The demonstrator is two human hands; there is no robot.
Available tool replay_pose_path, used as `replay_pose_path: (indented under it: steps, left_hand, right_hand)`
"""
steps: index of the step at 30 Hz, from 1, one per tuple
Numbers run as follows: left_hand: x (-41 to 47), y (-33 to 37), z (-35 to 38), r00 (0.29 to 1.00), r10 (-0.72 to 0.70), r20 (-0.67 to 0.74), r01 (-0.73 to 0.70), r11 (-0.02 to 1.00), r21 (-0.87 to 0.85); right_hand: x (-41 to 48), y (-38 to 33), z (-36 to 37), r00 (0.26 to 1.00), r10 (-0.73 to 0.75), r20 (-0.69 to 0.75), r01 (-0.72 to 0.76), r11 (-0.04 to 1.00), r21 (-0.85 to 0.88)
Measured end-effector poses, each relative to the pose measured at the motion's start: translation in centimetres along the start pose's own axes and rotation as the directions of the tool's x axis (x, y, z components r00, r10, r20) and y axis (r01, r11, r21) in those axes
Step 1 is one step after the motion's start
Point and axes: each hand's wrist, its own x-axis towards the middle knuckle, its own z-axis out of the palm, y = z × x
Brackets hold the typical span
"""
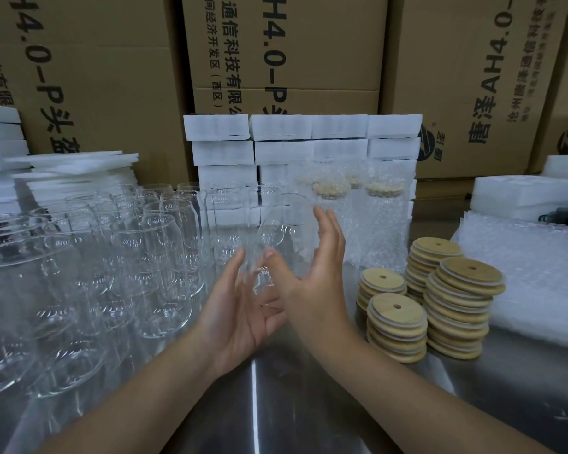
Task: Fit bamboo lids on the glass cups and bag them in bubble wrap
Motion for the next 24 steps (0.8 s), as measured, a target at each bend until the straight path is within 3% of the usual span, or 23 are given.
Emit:
replay_pose_path:
  steps: [7, 15, 24]
  left_hand:
    - [0.2, -0.1, 0.0, 0.993, 0.113, -0.028, -0.110, 0.989, 0.096]
    - [0.3, 0.3, -0.6, 0.991, 0.128, 0.050, -0.137, 0.949, 0.283]
    - [0.2, 0.4, -0.4, 0.996, 0.090, 0.028, -0.094, 0.946, 0.310]
  right_hand:
    - [1.0, 0.4, -0.2, 0.955, 0.282, 0.093, -0.295, 0.935, 0.198]
    - [1.4, 0.6, -0.4, 0.965, 0.250, 0.082, -0.263, 0.913, 0.314]
    - [2.3, 0.7, -1.0, 0.954, 0.299, 0.033, -0.287, 0.870, 0.402]
